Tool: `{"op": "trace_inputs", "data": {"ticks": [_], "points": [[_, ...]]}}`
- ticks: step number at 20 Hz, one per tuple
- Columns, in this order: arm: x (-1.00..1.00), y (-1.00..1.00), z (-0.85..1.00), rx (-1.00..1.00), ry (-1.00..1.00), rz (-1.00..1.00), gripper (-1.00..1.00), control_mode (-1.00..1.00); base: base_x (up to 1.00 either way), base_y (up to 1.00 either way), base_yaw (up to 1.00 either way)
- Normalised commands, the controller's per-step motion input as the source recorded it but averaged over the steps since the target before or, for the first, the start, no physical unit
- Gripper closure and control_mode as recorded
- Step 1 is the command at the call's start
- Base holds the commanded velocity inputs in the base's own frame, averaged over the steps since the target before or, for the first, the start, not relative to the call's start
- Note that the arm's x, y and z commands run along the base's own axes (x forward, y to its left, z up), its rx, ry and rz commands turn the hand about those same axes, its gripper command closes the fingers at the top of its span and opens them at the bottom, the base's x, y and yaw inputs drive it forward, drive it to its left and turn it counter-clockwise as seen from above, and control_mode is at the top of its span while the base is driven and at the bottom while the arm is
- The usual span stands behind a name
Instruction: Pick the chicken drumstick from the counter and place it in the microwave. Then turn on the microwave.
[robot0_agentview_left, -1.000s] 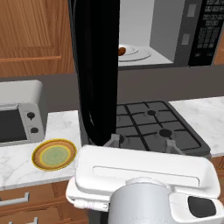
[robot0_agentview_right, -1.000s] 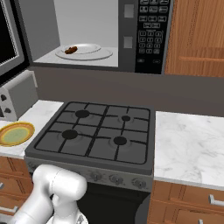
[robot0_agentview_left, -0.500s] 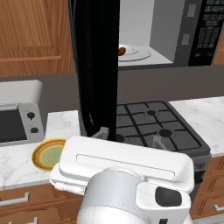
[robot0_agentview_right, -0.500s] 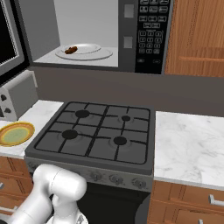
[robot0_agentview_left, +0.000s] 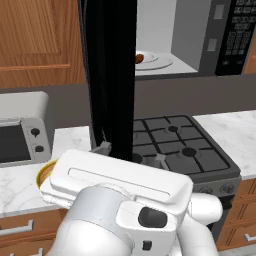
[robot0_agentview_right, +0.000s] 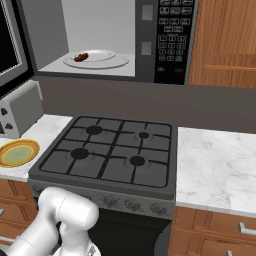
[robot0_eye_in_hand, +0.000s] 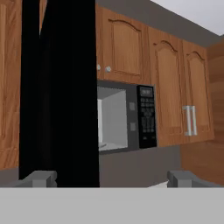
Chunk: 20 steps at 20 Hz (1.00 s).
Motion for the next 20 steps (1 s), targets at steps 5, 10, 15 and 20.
{"op": "trace_inputs", "data": {"ticks": [5,10,15,20], "points": [[0.20,0.14,-0.09,0.00,0.00,-0.08,-1.00,-1.00,0.00,0.00,0.00],[0.22,0.13,-0.11,0.00,0.00,-0.08,-1.00,-1.00,0.00,0.00,0.00],[0.21,0.17,-0.15,0.00,0.00,-0.07,-1.00,-1.00,0.00,0.00,0.00],[0.19,0.20,-0.14,0.00,0.00,-0.07,-1.00,-1.00,0.00,0.00,0.00]]}}
